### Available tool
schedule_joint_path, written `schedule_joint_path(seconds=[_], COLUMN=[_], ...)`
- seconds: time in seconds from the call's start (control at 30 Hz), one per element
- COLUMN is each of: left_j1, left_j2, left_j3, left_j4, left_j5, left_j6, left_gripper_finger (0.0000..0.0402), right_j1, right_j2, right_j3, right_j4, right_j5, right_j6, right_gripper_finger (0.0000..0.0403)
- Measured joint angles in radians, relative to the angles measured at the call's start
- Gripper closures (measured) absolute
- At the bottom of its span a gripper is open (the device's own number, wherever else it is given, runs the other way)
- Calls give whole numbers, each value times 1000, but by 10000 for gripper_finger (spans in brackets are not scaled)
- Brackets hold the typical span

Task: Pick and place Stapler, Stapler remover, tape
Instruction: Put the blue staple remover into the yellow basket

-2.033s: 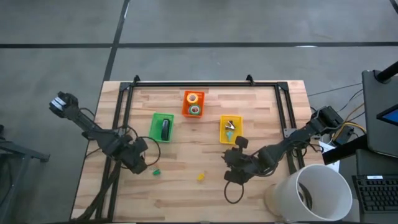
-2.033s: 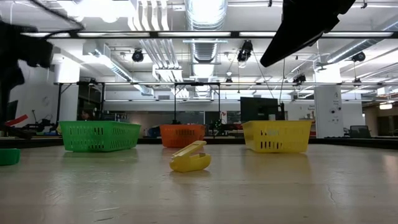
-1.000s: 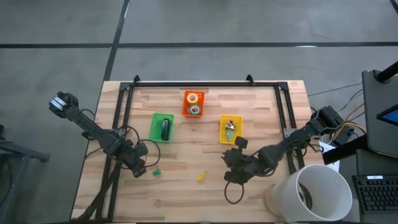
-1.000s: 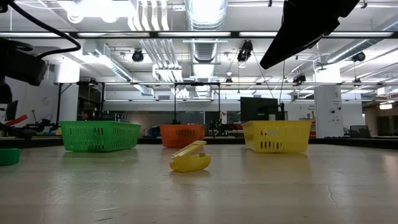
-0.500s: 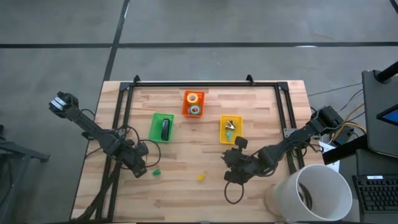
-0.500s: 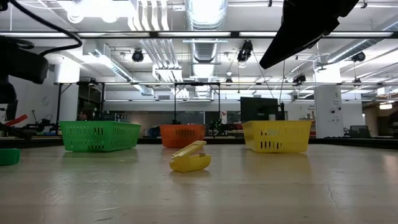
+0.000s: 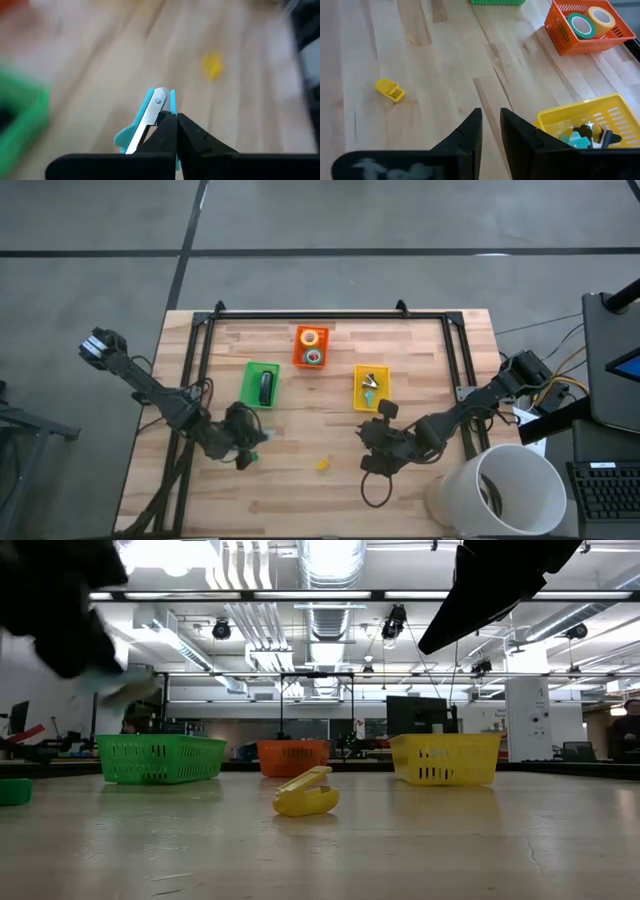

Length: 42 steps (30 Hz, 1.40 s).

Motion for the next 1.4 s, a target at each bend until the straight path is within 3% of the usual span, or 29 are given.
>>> schedule_joint_path(seconds=[0.2, 0.33, 0.5, 0.63, 0.73, 0.87, 1.0, 1.17, 1.4], left_j1=[0, 4, 35, 81, 123, 161, 179, 189, 189], left_j2=[37, 109, 283, 436, 516, 564, 586, 604, 607], left_j3=[0, 0, 2, 58, 138, 251, 339, 407, 412], left_j4=[349, 624, 1060, 1296, 1325, 1242, 1210, 1210, 1192], left_j5=[-235, -330, -358, -361, -302, -158, -161, -164, -162], left_j6=[285, 525, 815, 993, 1085, 1136, 1182, 1256, 1293], left_gripper_finger=[400, 400, 400, 400, 398, 400, 399, 400, 399], right_j1=[0, 0, 0, 0, 0, -1, 0, 3, 16], right_j2=[0, 0, 0, 0, 0, 0, -2, -43, -103], right_j3=[-3, -5, -13, -13, -13, -12, -2, 19, 29], right_j4=[44, 99, 200, 237, 245, 245, 245, 248, 261], right_j5=[-2, -5, -11, -27, -29, -29, -28, -23, -10], right_j6=[-5, -44, -113, -147, -181, -216, -234, -257, -267], right_gripper_finger=[344, 350, 344, 319, 289, 242, 214, 208, 225])
